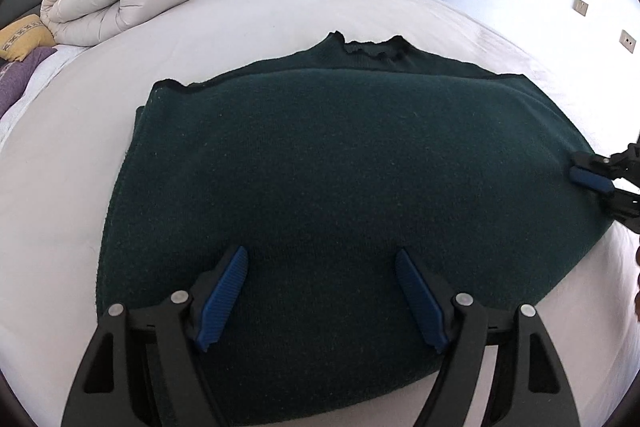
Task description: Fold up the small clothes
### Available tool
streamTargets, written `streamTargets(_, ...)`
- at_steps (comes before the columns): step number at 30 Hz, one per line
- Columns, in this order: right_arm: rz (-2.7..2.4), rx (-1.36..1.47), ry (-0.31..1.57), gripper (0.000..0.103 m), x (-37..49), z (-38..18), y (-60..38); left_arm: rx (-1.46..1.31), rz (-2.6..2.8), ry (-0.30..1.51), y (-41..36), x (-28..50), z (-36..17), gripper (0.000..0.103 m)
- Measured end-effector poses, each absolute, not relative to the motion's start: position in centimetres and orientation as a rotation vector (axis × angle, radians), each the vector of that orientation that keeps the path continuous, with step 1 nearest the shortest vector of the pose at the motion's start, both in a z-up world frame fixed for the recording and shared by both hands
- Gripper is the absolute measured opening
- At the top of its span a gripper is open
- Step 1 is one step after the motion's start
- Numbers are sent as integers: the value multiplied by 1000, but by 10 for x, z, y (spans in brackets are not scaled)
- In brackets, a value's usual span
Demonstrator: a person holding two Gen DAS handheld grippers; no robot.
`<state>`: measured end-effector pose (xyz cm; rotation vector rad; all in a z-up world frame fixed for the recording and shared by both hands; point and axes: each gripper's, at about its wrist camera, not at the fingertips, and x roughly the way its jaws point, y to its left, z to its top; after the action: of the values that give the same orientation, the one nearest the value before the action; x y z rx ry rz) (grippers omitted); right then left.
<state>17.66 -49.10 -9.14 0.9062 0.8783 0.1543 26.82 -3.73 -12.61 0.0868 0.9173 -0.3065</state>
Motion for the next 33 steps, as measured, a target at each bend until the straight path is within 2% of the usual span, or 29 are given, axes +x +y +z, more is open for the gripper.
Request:
streamTargets(4,18,942,804,21,151,-80,-532,86,-310,914,-33,265,-125,79)
streamTargets(9,4,866,790,31,139,-66,-534,83,-313,909,-32,264,-126,79)
streamTargets(10,15,849,790,36,138,-63,-529,83,-315,910,-32,264,-126,79)
streamTargets(11,25,836,787,48,138,-60,-524,83,-316,911,-32,265,-126,79)
streamTargets(13,40,826,774,57,137,-55,-514,83,-317,911,-33,265,-126,79)
streamTargets(18,122,768,783,57,119,-34,-489,17,-347,907,-18,262,-118,79)
streamTargets(25,206,694,798,58,120,-13,-462,-287,-220,815,91,253,-79,80)
streamTargets(29,249,682,843,59,134,-7,-443,-465,-204,903,143,267,-96,80)
streamTargets(33,294,614,883,59,158,0,-411,-614,-286,988,155,273,-124,80)
